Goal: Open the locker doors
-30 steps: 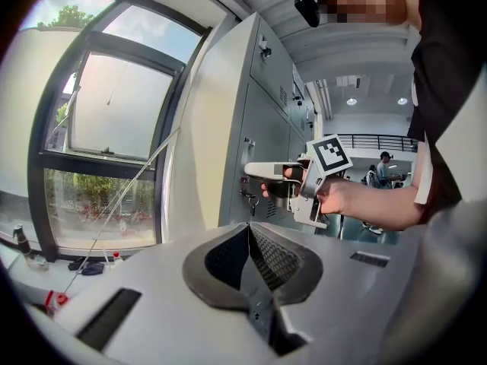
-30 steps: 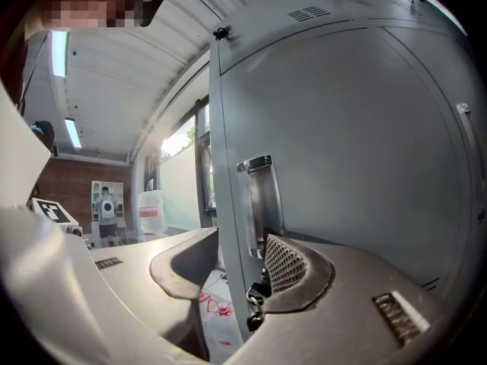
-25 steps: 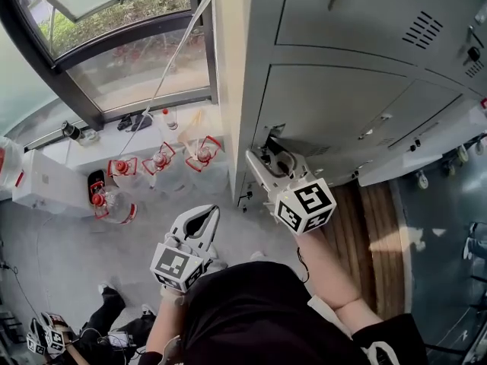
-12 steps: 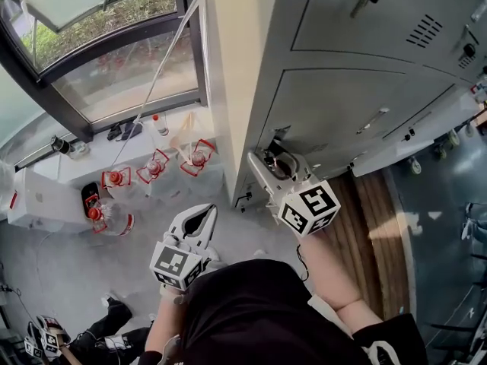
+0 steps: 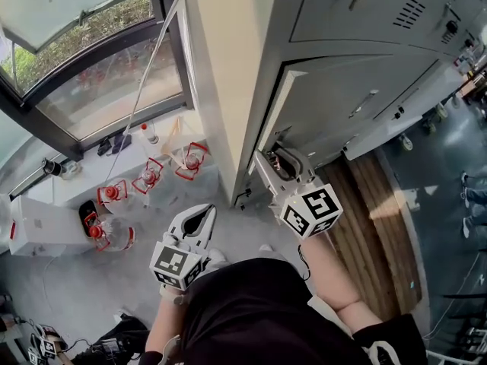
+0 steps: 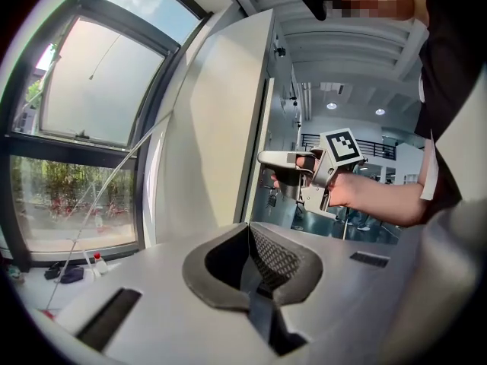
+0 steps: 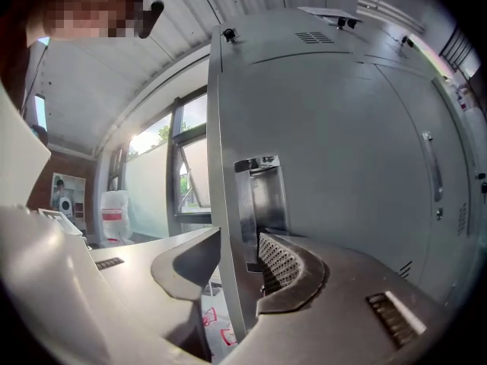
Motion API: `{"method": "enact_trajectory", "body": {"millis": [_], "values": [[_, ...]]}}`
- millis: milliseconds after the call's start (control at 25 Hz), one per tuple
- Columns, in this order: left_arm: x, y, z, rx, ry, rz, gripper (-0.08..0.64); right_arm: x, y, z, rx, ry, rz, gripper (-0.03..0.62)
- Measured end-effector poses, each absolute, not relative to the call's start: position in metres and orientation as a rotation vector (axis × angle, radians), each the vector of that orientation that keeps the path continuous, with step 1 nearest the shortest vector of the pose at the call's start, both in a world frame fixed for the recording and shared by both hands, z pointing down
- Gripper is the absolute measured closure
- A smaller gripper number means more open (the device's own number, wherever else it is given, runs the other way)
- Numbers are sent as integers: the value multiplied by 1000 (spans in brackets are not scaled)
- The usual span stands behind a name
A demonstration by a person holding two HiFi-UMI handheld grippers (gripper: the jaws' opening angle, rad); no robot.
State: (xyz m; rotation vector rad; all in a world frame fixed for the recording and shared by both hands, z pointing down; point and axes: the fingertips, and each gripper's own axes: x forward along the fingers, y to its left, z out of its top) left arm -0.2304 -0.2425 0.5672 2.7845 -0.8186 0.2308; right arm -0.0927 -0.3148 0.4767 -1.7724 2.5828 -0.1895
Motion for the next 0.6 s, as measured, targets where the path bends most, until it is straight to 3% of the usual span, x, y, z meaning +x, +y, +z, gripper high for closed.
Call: {"method": "enact_trajectory", "body": {"millis": [280, 600], "values": [[-227, -238, 572, 2842, -665, 263, 541, -82, -294, 477, -1924, 2476, -153, 453], [-208, -224, 576, 2866, -492, 299, 541, -68, -256, 477, -2024, 2402, -122, 448]]}}
